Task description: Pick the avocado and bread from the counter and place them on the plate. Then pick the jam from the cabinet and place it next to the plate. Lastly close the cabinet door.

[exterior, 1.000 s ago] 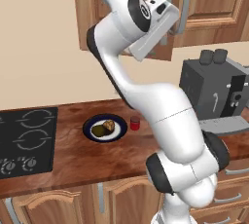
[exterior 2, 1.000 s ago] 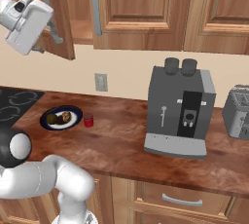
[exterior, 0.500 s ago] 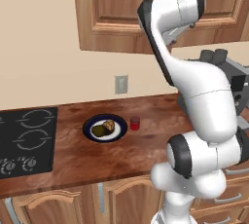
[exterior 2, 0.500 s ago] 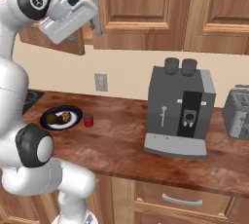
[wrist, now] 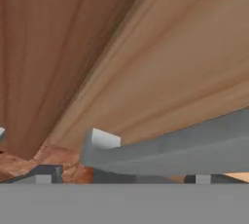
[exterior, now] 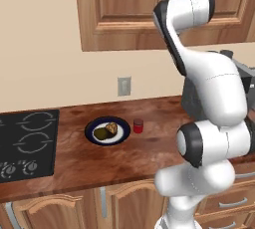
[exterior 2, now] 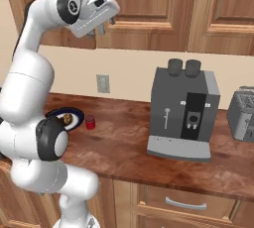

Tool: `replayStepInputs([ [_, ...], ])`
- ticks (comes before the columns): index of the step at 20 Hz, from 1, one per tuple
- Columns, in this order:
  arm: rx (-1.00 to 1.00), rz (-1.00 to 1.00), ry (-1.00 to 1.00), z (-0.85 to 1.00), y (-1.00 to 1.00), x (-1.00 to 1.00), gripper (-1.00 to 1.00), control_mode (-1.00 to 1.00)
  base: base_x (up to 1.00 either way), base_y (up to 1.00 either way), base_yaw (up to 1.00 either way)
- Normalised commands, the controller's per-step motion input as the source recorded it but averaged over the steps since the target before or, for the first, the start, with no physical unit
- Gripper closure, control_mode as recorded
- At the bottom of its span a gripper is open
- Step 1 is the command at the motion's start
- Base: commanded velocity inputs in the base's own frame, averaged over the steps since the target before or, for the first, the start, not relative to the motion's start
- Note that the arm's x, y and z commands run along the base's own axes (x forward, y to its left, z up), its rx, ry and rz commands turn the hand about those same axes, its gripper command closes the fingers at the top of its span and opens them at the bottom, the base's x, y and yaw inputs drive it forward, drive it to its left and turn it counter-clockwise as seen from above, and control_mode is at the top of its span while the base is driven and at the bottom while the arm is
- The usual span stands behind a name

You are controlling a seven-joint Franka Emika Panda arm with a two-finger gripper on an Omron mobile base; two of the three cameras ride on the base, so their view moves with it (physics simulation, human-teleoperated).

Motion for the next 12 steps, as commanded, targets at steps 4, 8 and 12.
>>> replayStepInputs([
  [4,0.0,-0.31,-0.19,0.0,0.63,0.95,-1.0,-1.0,0.0,0.0,0.0],
  [8,0.01,-0.29,-0.15,0.0,0.7,1.0,-1.0,-1.0,0.0,0.0,0.0],
  [12,0.14,-0.11,-0.1,0.0,0.12,0.97,-1.0,-1.0,0.0,0.0,0.0],
])
